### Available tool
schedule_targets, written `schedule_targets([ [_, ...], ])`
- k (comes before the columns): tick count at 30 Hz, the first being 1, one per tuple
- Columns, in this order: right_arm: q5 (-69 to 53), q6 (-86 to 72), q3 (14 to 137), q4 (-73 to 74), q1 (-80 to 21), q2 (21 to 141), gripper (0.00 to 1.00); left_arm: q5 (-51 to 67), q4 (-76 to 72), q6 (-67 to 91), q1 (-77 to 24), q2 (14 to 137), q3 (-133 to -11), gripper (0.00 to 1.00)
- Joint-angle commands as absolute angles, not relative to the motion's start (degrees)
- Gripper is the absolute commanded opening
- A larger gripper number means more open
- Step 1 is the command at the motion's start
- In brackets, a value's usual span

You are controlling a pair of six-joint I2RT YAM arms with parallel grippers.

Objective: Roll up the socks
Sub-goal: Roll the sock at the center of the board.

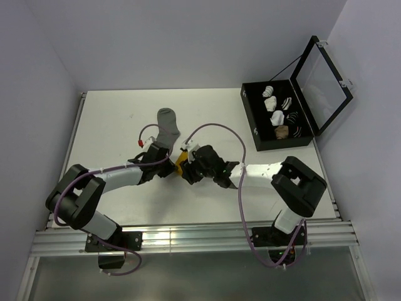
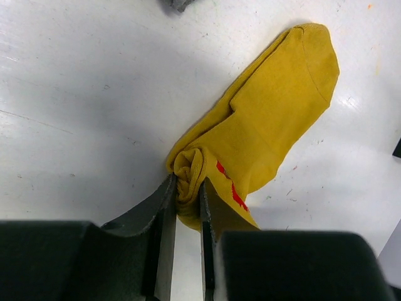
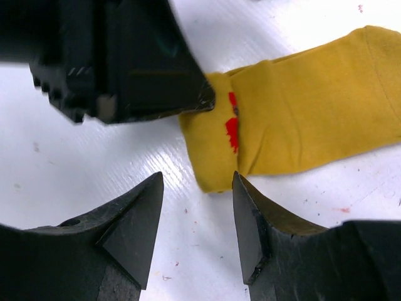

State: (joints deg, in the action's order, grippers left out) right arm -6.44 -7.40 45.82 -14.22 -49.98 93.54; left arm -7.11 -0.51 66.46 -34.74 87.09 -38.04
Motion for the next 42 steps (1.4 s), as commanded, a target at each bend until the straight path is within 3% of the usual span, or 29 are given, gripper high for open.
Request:
schedule_targets([
  [1,3.9,-1.9,44.1,-21.8,-53.0,90.8,0.56,-5.4,3.4,64.5,-34.8,88.5,-39.4,0.0],
  [9,14.1,4.4,45.3,-24.7,-59.1,95.2,0.56,-4.0,3.0,64.2,-34.5,89.2,-39.4,0.0],
  [28,18.1,7.6,50.4,-18.2,-61.8,108.9,0.54,0.6,1.0,62.3,-32.9,89.5,-39.4,0.0],
  [30,17.8,7.5,50.6,-17.2,-61.6,109.2,0.51,0.8,1.1,61.8,-32.4,89.3,-39.4,0.0],
  [32,16.6,7.3,50.9,-16.2,-61.3,109.0,0.3,0.8,1.0,61.7,-32.1,88.9,-39.0,0.0],
  [35,13.5,6.3,51.3,-13.9,-60.6,107.9,0.02,0.4,0.5,62.0,-31.4,87.5,-37.9,0.09],
  [42,-2.9,0.5,57.4,-0.9,-55.8,106.8,0.0,-3.3,-1.4,63.5,-30.4,81.9,-34.7,0.56],
])
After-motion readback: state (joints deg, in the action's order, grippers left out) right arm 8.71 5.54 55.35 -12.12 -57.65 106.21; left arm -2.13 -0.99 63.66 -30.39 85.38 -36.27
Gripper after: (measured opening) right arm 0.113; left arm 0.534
